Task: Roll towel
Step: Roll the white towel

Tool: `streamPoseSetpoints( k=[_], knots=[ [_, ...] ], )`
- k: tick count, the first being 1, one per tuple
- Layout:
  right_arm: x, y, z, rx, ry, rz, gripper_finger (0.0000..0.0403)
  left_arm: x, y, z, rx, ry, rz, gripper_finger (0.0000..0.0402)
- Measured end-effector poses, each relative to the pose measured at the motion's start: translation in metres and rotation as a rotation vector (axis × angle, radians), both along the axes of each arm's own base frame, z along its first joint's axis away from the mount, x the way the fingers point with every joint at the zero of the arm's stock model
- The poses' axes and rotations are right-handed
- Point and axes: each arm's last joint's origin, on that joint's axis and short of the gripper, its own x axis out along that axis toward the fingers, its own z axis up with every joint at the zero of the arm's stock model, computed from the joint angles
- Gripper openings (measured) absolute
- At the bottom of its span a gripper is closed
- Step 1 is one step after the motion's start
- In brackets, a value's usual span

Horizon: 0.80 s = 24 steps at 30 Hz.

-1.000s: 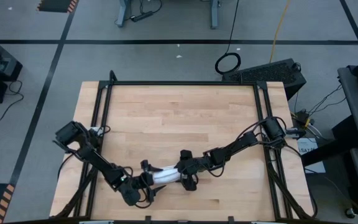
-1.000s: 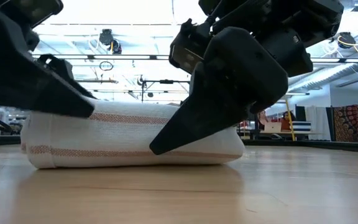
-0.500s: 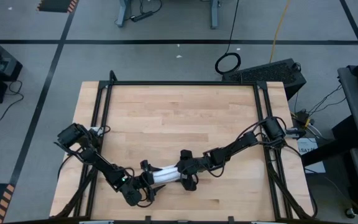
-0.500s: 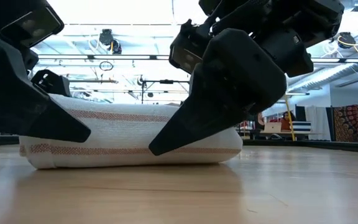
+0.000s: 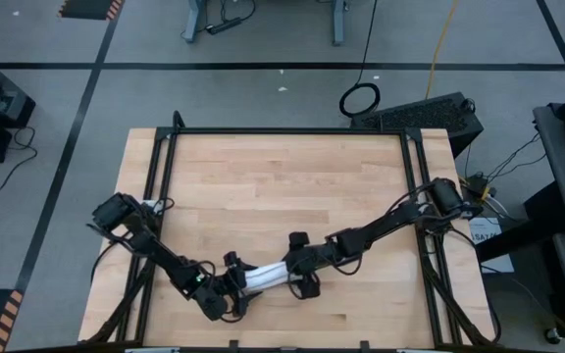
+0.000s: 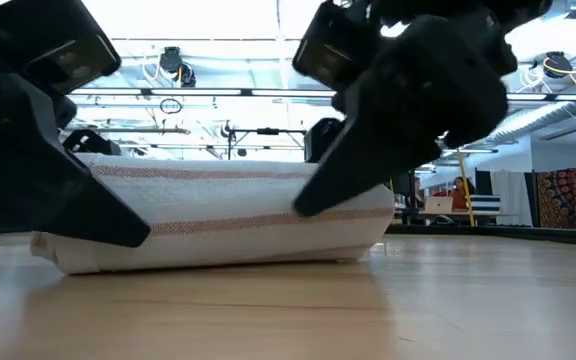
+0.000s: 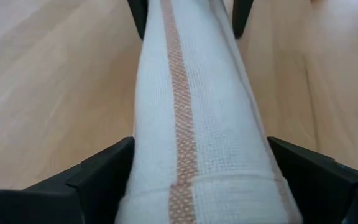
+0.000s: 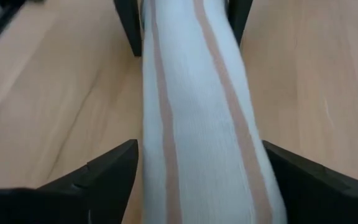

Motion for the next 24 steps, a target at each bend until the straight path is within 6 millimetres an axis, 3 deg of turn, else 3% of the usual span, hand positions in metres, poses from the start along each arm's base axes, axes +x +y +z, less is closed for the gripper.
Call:
streamPoseSetpoints(
  k=[6, 11, 16, 24],
  knots=[
    [-0.007, -0.004, 0.039, 0.003, -0.086, 0.019, 0.0313, 0.003, 0.003, -0.001, -0.025, 0.023, -0.017, 0.0357],
    [-0.004, -0.005, 0.065, 0.070, -0.308, 0.093, 0.0313, 0.003, 0.003, -0.001, -0.030, 0.026, -0.022, 0.0357],
    [0.000, 0.002, 0.045, 0.182, -0.439, 0.180, 0.0284, 0.003, 0.003, -0.001, -0.031, 0.026, -0.022, 0.0357],
    [0.009, 0.004, 0.001, 0.189, -0.392, 0.113, 0.0147, 0.004, 0.005, -0.002, -0.031, 0.040, -0.024, 0.0357]
  ],
)
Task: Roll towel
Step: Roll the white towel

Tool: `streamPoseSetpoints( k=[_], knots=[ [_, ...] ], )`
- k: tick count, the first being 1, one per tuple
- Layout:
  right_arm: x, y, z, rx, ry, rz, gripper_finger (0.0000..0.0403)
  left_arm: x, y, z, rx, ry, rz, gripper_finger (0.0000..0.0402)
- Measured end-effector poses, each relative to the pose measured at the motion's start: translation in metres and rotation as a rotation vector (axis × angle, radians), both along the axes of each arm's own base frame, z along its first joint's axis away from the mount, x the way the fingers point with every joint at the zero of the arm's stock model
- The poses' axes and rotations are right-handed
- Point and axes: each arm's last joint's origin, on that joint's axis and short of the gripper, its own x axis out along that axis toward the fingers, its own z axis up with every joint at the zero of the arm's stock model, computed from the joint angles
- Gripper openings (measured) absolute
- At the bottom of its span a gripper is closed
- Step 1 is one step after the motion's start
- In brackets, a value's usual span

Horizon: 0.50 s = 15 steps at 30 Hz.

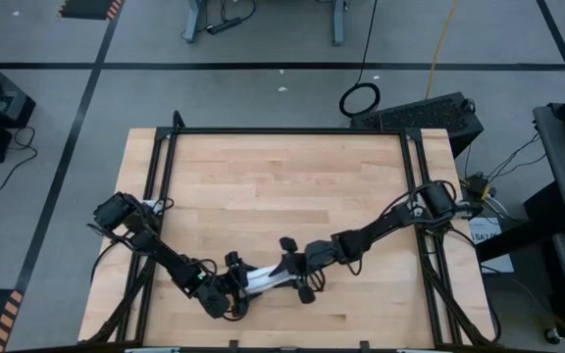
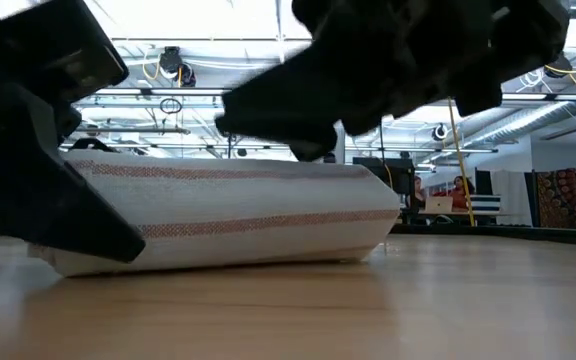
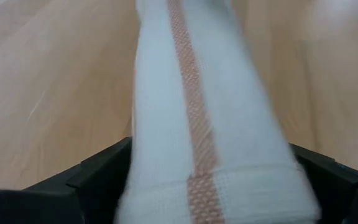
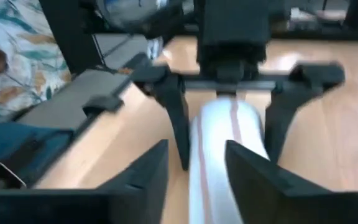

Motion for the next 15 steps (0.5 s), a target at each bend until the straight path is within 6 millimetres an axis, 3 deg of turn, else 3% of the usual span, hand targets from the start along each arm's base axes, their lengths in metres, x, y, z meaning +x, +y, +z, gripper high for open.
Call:
streamPoseSetpoints(
  k=[4, 9, 15],
  knots=[
    [-0.001, -0.002, 0.000, -0.050, 0.023, -0.012, 0.0092, -0.001, 0.003, -0.003, -0.049, 0.045, 0.023, 0.0357],
    [-0.002, -0.002, 0.012, -0.097, -0.037, 0.008, 0.0057, -0.001, 0.003, -0.003, -0.072, 0.047, 0.038, 0.0357],
    [-0.001, -0.002, -0.005, -0.110, 0.007, 0.008, 0.0026, -0.001, 0.003, -0.003, -0.078, 0.043, 0.039, 0.0357]
  ],
)
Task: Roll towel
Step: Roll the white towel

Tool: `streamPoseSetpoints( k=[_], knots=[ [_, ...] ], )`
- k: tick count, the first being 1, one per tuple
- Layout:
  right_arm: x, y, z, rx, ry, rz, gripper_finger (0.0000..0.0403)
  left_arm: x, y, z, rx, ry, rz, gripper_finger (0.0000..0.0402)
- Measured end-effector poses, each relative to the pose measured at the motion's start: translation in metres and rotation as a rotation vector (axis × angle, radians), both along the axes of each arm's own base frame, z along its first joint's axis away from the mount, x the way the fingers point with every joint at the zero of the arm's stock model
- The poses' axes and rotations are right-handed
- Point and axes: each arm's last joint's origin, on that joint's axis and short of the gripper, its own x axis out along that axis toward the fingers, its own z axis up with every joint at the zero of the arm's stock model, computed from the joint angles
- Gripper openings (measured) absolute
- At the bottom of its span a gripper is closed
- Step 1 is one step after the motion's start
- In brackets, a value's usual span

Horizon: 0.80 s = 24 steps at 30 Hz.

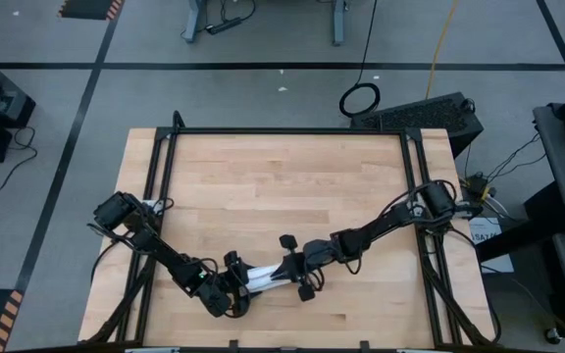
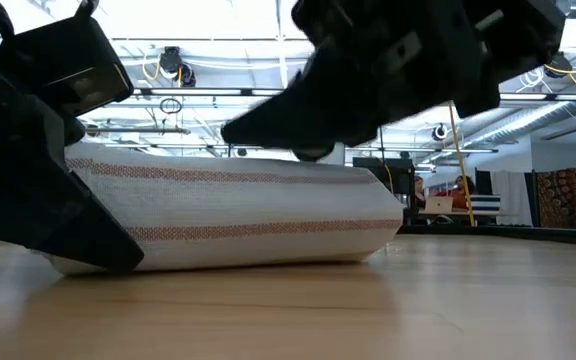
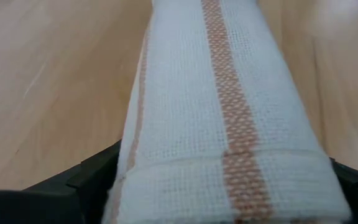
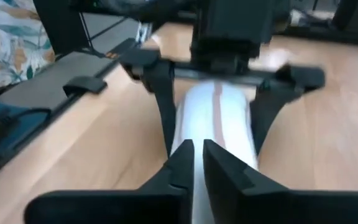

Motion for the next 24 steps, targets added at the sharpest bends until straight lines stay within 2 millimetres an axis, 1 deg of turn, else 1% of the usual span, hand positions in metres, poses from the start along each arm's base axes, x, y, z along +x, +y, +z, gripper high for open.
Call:
streamPoseSetpoints(
  k=[4, 7, 10, 14, 17, 22, 24],
  knots=[
    [0.002, -0.001, -0.017, 0.010, 0.050, -0.034, 0.0009, 0.000, 0.000, 0.000, -0.006, -0.006, 0.000, 0.0357],
    [0.005, -0.008, -0.027, 0.027, 0.073, -0.060, 0.0001, 0.000, -0.001, 0.002, -0.013, -0.009, -0.003, 0.0357],
    [0.007, -0.013, -0.038, 0.061, 0.104, -0.080, 0.0002, -0.001, -0.002, 0.008, -0.044, -0.012, -0.022, 0.0357],
    [0.009, -0.019, -0.043, 0.116, 0.130, -0.065, 0.0001, -0.005, -0.005, 0.022, -0.087, 0.002, -0.072, 0.0357],
    [0.009, -0.020, -0.043, 0.122, 0.134, -0.061, 0.0001, -0.015, -0.004, 0.033, -0.134, 0.070, -0.086, 0.0357],
    [0.009, -0.020, -0.043, 0.122, 0.126, -0.060, 0.0001, -0.044, 0.002, 0.054, -0.167, 0.198, -0.021, 0.0357],
    [0.009, -0.020, -0.043, 0.122, 0.128, -0.061, 0.0001, -0.053, 0.002, 0.066, -0.153, 0.165, -0.004, 0.0357]
  ],
)
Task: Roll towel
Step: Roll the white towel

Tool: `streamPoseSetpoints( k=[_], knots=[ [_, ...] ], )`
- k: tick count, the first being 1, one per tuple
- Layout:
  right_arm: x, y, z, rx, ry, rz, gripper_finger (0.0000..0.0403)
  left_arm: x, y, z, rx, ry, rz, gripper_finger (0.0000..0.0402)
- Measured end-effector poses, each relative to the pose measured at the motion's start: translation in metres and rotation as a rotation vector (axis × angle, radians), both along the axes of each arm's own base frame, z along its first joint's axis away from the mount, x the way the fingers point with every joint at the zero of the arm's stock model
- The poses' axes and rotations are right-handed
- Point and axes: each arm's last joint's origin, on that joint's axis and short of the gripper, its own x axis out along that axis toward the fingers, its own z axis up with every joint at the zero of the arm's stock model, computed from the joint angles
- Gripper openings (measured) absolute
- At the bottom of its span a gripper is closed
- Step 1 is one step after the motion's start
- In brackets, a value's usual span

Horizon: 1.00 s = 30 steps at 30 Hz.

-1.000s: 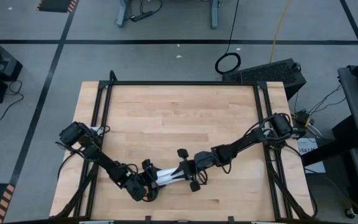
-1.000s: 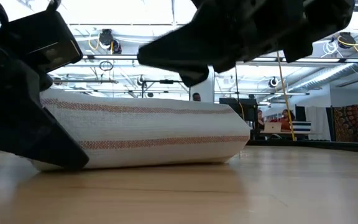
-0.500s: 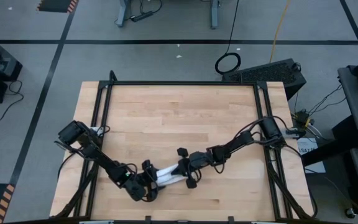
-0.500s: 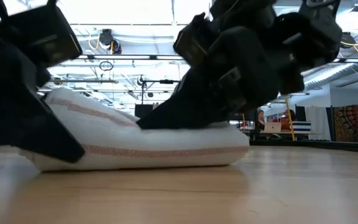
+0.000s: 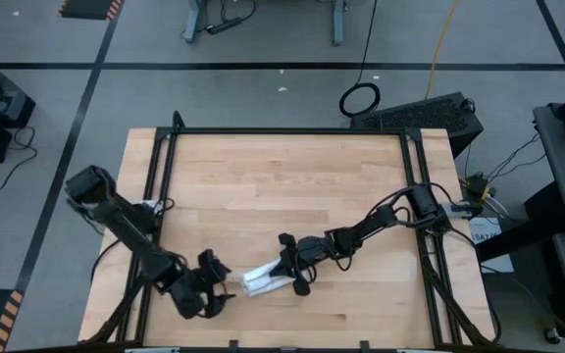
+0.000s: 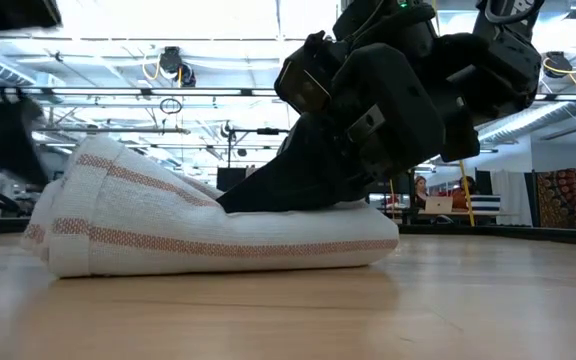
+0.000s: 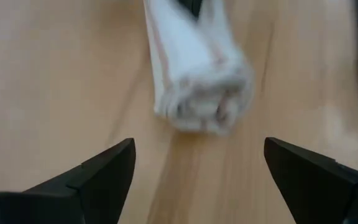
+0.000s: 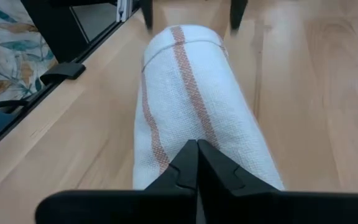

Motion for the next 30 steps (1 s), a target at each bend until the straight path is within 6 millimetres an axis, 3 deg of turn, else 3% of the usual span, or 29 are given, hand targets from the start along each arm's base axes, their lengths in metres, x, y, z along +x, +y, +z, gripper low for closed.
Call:
streamPoseSetpoints(
  k=[5, 9, 13, 20, 26, 30],
  knots=[
    [0.000, 0.000, 0.000, 0.005, -0.002, -0.002, 0.0001, -0.011, -0.004, 0.029, 0.141, -0.290, 0.087, 0.0356],
    [0.000, 0.000, 0.000, 0.006, -0.006, -0.002, 0.0001, -0.002, -0.009, 0.032, 0.150, -0.396, 0.125, 0.0354],
    [0.000, 0.000, 0.000, 0.007, -0.005, -0.002, 0.0001, 0.016, -0.016, 0.015, 0.169, -0.435, 0.129, 0.0321],
    [0.000, 0.000, 0.000, 0.013, -0.003, -0.006, 0.0001, 0.046, -0.022, -0.028, 0.184, -0.493, 0.176, 0.0213],
    [0.000, 0.000, 0.000, 0.010, 0.003, -0.008, 0.0001, 0.047, -0.019, -0.057, 0.178, -0.426, 0.216, 0.0117],
    [0.000, 0.000, -0.001, 0.008, 0.008, -0.010, 0.0001, 0.042, -0.017, -0.064, 0.143, -0.375, 0.249, 0.0058]
  ],
)
